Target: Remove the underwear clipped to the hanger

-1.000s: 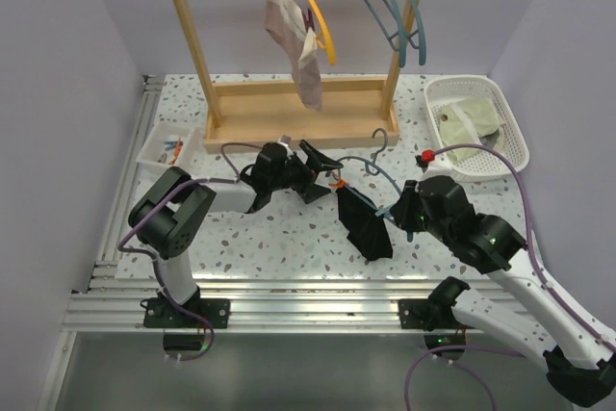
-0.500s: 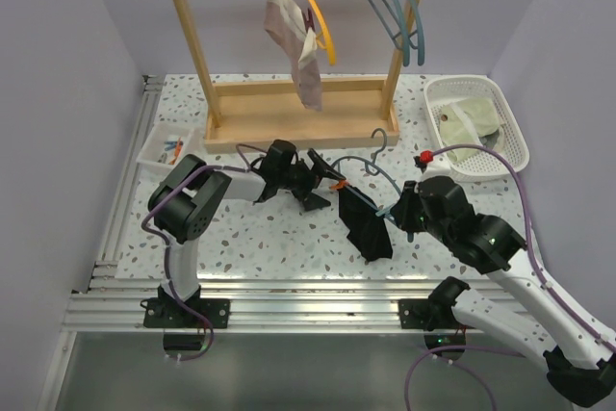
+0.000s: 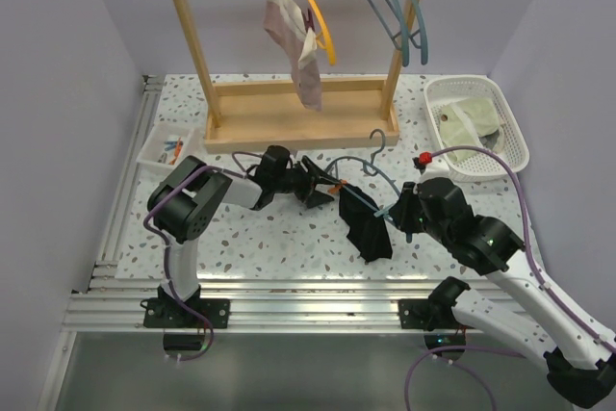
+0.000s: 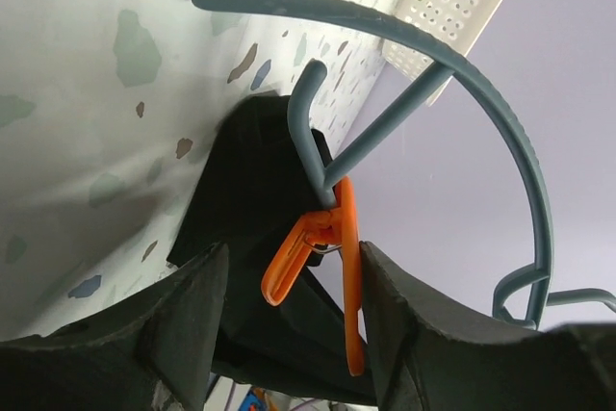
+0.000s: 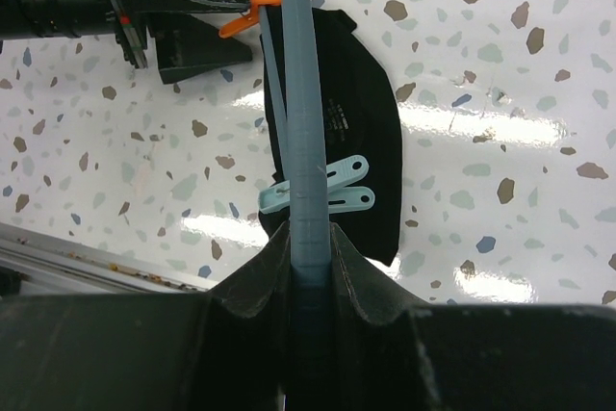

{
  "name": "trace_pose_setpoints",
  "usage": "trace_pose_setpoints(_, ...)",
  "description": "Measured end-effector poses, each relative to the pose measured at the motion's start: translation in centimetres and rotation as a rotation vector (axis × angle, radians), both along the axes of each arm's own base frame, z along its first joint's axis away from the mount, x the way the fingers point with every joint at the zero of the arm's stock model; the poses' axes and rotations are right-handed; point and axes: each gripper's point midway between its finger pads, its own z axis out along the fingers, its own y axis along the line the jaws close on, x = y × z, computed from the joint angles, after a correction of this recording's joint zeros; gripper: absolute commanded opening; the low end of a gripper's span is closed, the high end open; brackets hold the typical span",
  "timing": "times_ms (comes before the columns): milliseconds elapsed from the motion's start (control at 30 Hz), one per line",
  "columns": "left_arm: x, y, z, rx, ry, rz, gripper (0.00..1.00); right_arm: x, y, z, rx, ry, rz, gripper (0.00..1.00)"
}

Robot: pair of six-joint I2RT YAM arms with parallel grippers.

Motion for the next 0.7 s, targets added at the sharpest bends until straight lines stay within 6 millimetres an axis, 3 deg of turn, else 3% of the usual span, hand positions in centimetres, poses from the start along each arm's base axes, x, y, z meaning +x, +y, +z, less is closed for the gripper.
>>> trace_pose_setpoints(100,0.1,-0.2,0.2,-0.013,0.014,0.001,0.55,0.1,0.1,0.1,0.004,-0.005,0.0,0.0)
trace_pose_setpoints(200,0.1,-0.4,0.7,-0.035,0.017,-0.001,0.4,0.2,0.2,0.1,0.007,-0.009,0.0,0.0)
trace_pose_setpoints(333,0.3,-0.6,1.3,-0.061,0.006,-0.002,0.14,0.2,0.2,0.1,0.007,-0.01,-0.001,0.0)
trace_pose_setpoints(433,0.4,-0.7,1.7,-0.078,0.003,-0.003,0.02,0.3,0.2,0.2,0.008,-0.011,-0.002,0.0)
trace_pose_setpoints(700,-0.1,-0.6,1.9,-0.103,-0.016,-0.012,0.0,0.3,-0.1,0.1,0.003,-0.012,-0.017,0.0)
